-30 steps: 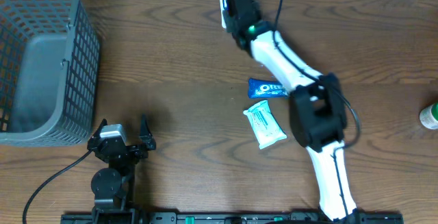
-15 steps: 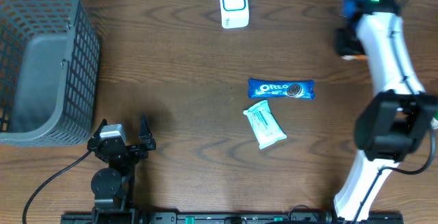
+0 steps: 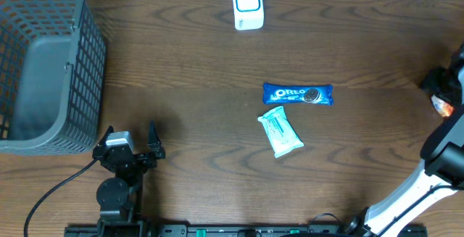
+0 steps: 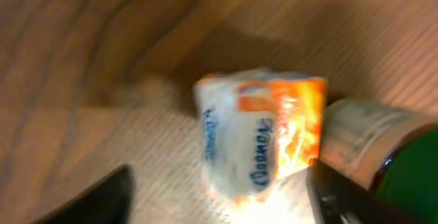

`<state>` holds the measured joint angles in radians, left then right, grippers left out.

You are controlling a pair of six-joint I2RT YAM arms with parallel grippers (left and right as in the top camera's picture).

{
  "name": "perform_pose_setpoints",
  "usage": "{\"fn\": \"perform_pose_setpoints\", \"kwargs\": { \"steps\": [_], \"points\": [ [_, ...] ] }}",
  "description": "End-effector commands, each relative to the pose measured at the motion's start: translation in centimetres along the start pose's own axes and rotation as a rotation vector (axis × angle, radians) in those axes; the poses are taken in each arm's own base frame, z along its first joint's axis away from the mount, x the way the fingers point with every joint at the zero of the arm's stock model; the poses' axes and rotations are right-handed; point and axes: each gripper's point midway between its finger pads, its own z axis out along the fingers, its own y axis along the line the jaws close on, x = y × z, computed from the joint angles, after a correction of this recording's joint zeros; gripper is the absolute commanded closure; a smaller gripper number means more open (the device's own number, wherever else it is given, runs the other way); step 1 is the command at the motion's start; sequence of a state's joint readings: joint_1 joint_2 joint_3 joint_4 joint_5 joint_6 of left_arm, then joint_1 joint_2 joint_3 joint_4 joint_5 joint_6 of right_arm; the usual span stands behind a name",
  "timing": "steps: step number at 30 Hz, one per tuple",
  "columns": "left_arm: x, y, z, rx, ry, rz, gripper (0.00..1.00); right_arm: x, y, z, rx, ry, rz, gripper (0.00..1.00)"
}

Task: Scan the item barcode
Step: 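Carry the tissue pack to the right edge beside the jar, release, then reach the right gripper to the blue Oreo pack and grasp it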

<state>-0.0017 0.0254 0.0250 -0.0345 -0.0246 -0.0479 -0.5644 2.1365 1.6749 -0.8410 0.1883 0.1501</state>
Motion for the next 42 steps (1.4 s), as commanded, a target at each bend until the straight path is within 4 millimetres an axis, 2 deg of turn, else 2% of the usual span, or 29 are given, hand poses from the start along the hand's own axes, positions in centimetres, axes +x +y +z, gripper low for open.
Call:
{"fn": "perform_pose_setpoints", "kwargs": {
  "steps": [1,3,5,7,9,10,12,13,15,16,17,18,21,25,30,33,35,38,42],
  "points": [
    [1.8,0.4,0.1,-0.014,0.053,0.013,0.02,-1.1,2.8,-1.7,-0.109,-0.029,-0.004,0.01],
    [1.8,0.4,0.1,-0.014,0.053,0.013,0.02,-1.7,4.9,-3.7,-0.191,-0.04,-0.021,0.01],
    [1.8,0.4,0.1,-0.014,0.053,0.013,0.02,-2.1,8.2,-7.4,-0.312,-0.045,-0.043,0.01],
    [1.8,0.4,0.1,-0.014,0.053,0.013,0.02,-1.2,12.1,-12.2,-0.429,-0.033,-0.114,0.01],
    [1.8,0.4,0.1,-0.014,0.053,0.013,0.02,0.2,14.3,-14.7,-0.459,-0.02,-0.17,0.01],
    [1.8,0.4,0.1,-0.014,0.053,0.013,0.02,2.2,16.8,-16.4,-0.47,-0.01,-0.26,0.01],
    [1.8,0.4,0.1,-0.014,0.053,0.013,0.02,5.0,19.5,-17.5,-0.489,0.028,-0.359,0.01],
    [1.8,0.4,0.1,-0.014,0.053,0.013,0.02,7.1,20.8,-18.0,-0.495,0.071,-0.408,0.01],
    [1.8,0.4,0.1,-0.014,0.053,0.013,0.02,10.9,22.9,-18.6,-0.509,0.138,-0.556,0.01],
    [1.8,0.4,0.1,-0.014,0.053,0.013,0.02,13.4,24.0,-19.1,-0.528,0.169,-0.702,0.01],
    [1.8,0.4,0.1,-0.014,0.053,0.013,0.02,14.7,24.5,-19.2,-0.538,0.182,-0.795,0.01],
    [1.8,0.4,0.1,-0.014,0.053,0.013,0.02,16.9,25.3,-19.4,-0.546,0.198,-0.942,0.01],
    [1.8,0.4,0.1,-0.014,0.053,0.013,0.02,20.0,26.6,-19.2,-0.554,0.222,-1.092,0.01],
    [1.8,0.4,0.1,-0.014,0.053,0.013,0.02,22.1,27.2,-18.2,-0.537,0.248,-1.139,0.02],
    [1.8,0.4,0.1,-0.014,0.053,0.013,0.02,21.1,27.3,-14.0,-0.316,0.116,-1.209,0.19],
    [1.8,0.4,0.1,-0.014,0.053,0.013,0.02,20.2,27.1,-10.8,-0.174,0.023,-1.23,0.2],
    [1.8,0.4,0.1,-0.014,0.053,0.013,0.02,21.3,27.5,-8.8,-0.151,-0.013,-1.263,0.19],
    [1.8,0.4,0.1,-0.014,0.053,0.013,0.02,22.3,27.5,-7.5,-0.087,-0.055,-1.308,0.18],
    [1.8,0.4,0.1,-0.014,0.053,0.013,0.02,22.4,27.9,-8.1,0.0,-0.116,-1.349,0.17]
  ]
}}
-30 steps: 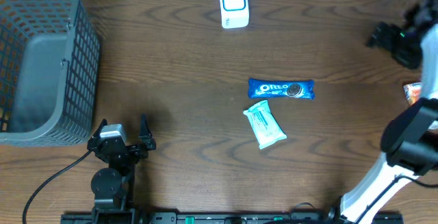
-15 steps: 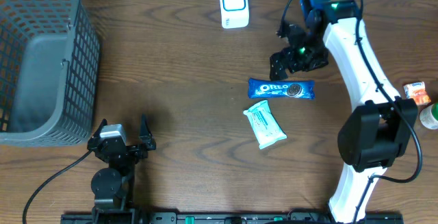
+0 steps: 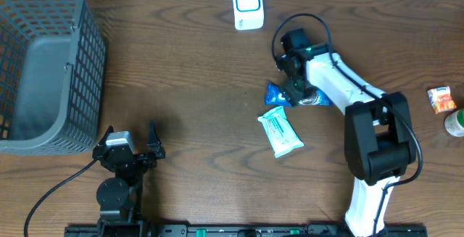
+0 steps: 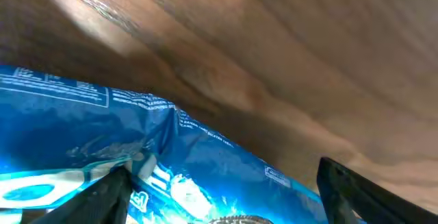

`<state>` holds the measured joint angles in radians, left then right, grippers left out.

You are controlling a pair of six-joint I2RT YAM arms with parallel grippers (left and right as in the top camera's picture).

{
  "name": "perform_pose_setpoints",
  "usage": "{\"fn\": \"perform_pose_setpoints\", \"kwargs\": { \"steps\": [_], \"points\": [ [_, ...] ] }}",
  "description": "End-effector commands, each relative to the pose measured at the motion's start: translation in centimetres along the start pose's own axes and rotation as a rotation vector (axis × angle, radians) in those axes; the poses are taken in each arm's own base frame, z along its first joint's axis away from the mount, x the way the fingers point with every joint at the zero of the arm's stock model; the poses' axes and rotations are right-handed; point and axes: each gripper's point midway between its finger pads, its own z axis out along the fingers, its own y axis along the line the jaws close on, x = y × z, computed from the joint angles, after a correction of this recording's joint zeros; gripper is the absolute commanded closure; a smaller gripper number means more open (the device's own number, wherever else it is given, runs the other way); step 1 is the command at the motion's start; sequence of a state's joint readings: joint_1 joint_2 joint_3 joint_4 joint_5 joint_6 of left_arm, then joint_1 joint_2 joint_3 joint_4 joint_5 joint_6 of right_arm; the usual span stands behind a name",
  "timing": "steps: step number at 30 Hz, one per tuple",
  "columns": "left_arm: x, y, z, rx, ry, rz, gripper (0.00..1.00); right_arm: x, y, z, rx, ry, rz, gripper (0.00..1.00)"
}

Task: Scan the item barcode
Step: 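Reach the right gripper to the blue Oreo pack and grasp it, then lift the Oreo pack above the wipes pack with the right gripper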

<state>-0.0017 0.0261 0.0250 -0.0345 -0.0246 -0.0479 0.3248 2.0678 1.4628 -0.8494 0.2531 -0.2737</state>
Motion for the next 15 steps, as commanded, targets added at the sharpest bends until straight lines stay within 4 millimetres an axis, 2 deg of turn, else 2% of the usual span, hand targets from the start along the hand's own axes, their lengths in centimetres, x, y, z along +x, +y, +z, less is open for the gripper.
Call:
{"fn": "perform_pose_setpoints", "kwargs": {
  "steps": [1,8,13,15],
  "points": [
    [1.8,0.4,0.1,-0.014,0.052,0.013,0.02,0.1,-0.3,-0.5,0.129,0.025,-0.061,0.17],
    [1.8,0.4,0.1,-0.014,0.052,0.013,0.02,-0.7,0.5,-3.4,0.237,0.002,-0.129,0.16],
    [1.8,0.4,0.1,-0.014,0.052,0.013,0.02,0.3,-1.5,-8.7,0.364,-0.029,-0.117,0.14],
    [1.8,0.4,0.1,-0.014,0.052,0.013,0.02,0.1,-0.5,-9.1,0.286,-0.061,-0.115,0.13]
  ]
}}
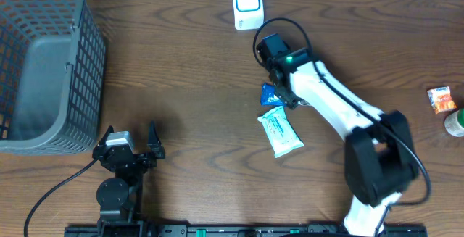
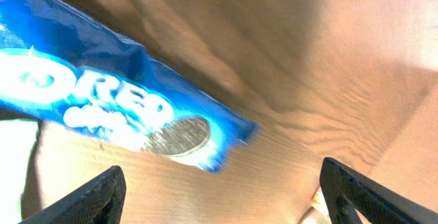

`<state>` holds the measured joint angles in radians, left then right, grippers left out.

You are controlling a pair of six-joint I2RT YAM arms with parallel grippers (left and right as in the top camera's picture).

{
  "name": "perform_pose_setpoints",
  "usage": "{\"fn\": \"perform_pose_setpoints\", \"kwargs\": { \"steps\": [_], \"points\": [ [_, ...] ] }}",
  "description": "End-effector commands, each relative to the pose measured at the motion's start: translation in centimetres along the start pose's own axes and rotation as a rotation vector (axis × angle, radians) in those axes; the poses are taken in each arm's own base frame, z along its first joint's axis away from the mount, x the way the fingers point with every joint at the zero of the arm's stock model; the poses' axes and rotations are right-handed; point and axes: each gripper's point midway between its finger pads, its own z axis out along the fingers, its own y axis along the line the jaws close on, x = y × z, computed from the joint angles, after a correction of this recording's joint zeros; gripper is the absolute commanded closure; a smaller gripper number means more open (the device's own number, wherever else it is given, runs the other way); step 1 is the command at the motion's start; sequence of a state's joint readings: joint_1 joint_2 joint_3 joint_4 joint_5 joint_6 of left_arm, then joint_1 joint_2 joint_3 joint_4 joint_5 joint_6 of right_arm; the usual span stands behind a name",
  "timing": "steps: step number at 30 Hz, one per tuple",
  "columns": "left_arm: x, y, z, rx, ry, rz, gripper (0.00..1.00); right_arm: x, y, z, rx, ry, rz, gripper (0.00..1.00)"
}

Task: Scan the item barcode
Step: 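Lift the Oreo pack above the wipes pack with the right gripper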

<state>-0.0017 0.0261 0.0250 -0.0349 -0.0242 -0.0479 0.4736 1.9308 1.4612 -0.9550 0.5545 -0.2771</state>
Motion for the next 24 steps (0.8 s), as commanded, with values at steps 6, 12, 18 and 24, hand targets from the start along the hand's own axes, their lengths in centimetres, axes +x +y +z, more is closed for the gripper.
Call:
{"fn": "perform_pose_setpoints", "kwargs": {
  "steps": [6,12,18,24],
  "points": [
    [1.8,0.4,0.1,-0.014,0.052,0.013,0.02,-0.4,1.5,-0.6,-0.085,-0.065,-0.033,0.14],
    [1.8,0.4,0.1,-0.014,0.052,0.013,0.02,0.9,2.4,2.9,0.011,-0.041,-0.108,0.17],
    [1.8,0.4,0.1,-0.014,0.052,0.013,0.02,-0.2,4.2,5.2,0.024,-0.146,-0.205,0.18],
    [1.8,0.4,0.1,-0.014,0.052,0.013,0.02,0.1,6.2,7.1,-0.091,-0.175,-0.188,0.33]
  ]
}}
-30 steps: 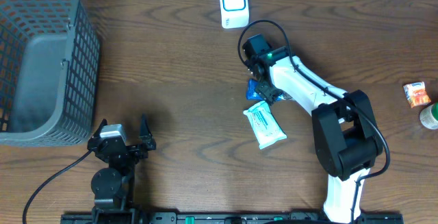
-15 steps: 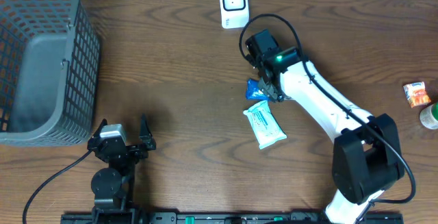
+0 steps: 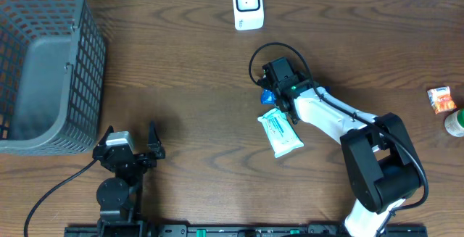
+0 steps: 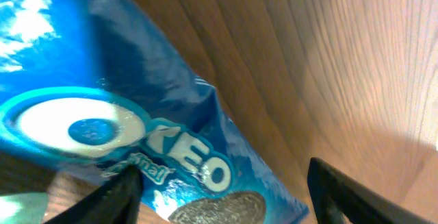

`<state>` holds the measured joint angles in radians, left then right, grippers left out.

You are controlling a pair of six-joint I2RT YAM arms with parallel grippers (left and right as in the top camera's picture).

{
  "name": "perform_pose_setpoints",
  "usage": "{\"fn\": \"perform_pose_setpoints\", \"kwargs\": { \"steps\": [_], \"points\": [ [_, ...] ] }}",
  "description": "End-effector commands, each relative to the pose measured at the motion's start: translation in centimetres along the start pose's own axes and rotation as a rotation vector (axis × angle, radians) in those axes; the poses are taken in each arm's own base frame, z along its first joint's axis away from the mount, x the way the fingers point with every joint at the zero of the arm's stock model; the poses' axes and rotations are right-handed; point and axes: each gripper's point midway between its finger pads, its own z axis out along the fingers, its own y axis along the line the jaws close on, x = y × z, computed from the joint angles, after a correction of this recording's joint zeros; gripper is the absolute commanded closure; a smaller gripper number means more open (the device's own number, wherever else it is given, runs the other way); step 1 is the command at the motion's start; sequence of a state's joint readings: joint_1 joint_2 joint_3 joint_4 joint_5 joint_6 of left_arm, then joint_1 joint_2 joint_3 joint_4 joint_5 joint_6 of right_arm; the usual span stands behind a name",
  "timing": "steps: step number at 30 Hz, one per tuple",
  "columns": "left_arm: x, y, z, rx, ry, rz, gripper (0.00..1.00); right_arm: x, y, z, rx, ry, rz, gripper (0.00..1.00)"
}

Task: Scan the item barcode
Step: 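Lift the Oreo pack above the wipes pack with the right gripper, then carry the Oreo pack up to the scanner with the right gripper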

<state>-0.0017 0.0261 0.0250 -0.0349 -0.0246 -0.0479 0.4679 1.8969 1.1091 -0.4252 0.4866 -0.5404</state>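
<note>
The blue Oreo pack (image 4: pixel 137 114) fills the left of the right wrist view, logo side up on the wood. My right gripper (image 4: pixel 222 176) hangs close above it, open, with the cookie-picture end of the pack between its dark fingertips (image 4: pixel 120 196). Overhead, the right arm covers most of the pack; only its left tip (image 3: pixel 267 96) shows. The white scanner (image 3: pixel 247 5) stands at the far edge. My left gripper (image 3: pixel 130 135) rests open near the front left.
A white and teal packet (image 3: pixel 280 132) lies just in front of the Oreo pack. A grey mesh basket (image 3: pixel 43 63) takes up the far left. An orange snack (image 3: pixel 438 99) and a green bottle (image 3: pixel 455 123) sit at the right edge.
My right gripper has shifted a little toward the front of the table and come closer to the Oreo pack, which now looms larger in the wrist view. The jaws stay open.
My right gripper was first open at the far right over the orange snack and green bottle. Then it was low over the Oreo pack. After that it stood over the pack's left end, and now it sits close above the pack. The left arm has stayed parked.
</note>
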Motion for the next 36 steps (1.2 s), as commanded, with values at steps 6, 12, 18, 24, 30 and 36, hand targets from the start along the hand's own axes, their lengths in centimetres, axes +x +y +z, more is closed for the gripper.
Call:
{"fn": "perform_pose_setpoints", "kwargs": {
  "steps": [6,12,18,24,30,36],
  "points": [
    [1.8,0.4,0.1,-0.014,0.052,0.013,0.02,1.5,5.6,3.7,-0.209,0.036,0.011,0.6],
    [1.8,0.4,0.1,-0.014,0.052,0.013,0.02,0.1,8.1,2.7,-0.38,0.006,0.228,0.98],
    [1.8,0.4,0.1,-0.014,0.052,0.013,0.02,-3.0,7.4,-4.5,-0.649,0.067,0.399,0.99],
    [1.8,0.4,0.1,-0.014,0.052,0.013,0.02,-4.8,4.2,-9.8,-0.71,0.08,0.428,0.99],
    [1.8,0.4,0.1,-0.014,0.052,0.013,0.02,-4.1,4.5,-10.2,-0.721,0.062,0.273,0.01],
    [1.8,0.4,0.1,-0.014,0.052,0.013,0.02,-2.2,4.3,-8.7,-0.814,-0.001,0.105,0.01]
  ]
}}
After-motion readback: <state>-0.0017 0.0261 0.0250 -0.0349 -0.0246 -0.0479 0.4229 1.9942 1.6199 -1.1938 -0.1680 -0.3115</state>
